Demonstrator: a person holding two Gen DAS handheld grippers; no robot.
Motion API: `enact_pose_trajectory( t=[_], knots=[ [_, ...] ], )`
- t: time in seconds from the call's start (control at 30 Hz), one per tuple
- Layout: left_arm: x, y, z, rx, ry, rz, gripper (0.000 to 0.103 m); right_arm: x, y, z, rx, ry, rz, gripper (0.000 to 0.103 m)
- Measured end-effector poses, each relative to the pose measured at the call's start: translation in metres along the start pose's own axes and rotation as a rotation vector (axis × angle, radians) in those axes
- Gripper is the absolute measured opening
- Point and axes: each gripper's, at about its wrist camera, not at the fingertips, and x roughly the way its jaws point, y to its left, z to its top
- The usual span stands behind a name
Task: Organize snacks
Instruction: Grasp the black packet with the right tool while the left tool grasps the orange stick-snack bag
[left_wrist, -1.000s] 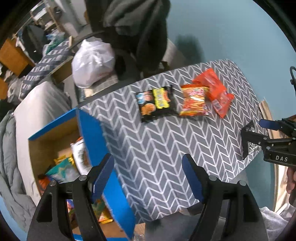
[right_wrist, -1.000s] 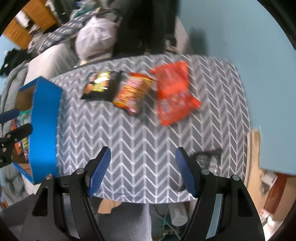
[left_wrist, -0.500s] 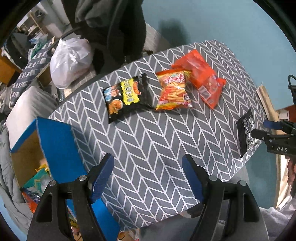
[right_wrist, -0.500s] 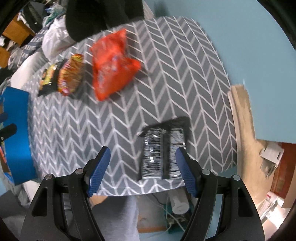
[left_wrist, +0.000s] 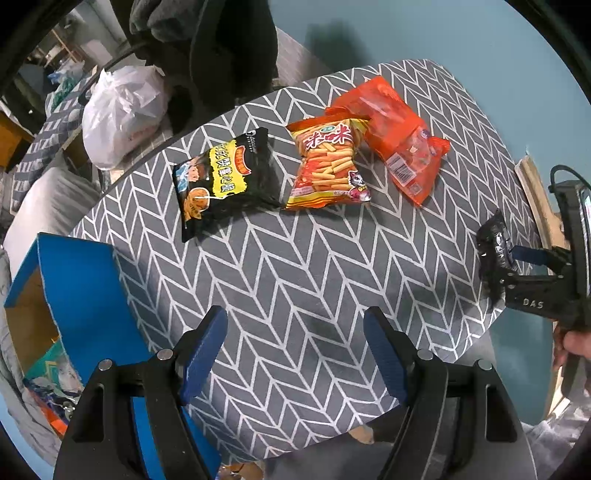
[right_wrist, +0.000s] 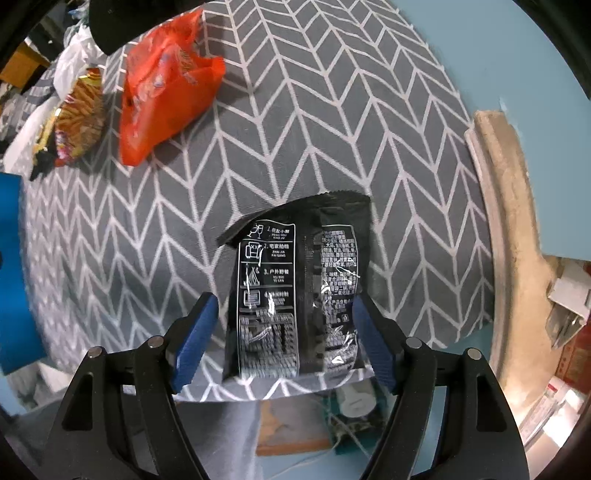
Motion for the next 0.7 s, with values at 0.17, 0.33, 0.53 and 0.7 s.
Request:
enact_pose_trajectory(
  t=[0.17,0.33,0.53,0.7],
  knots=[
    [0.004,-0.001,0.006,-0.010,0.013,-0.005,0.077,0.010,-0.003,-0.002,0.048,0.005,-0.024,0.074],
    [0.001,-0.002,0.017,-0.013,0.009,-0.012,0.077,0.021,-0.013,0.003,0.089,0.022,0.004,0.075],
    [-0.001,-0.001,0.038,-0.028,-0.007,-0.018,0.080,0.027,-0.011,0.006,0.066,-0.019,-0.028,0.075],
    [0.002,-0.004,0.059,-0.027,-0.012,-0.023,0.080,0.022,0.003,0.008,0.021,-0.060,-0.006,0.062]
  ],
)
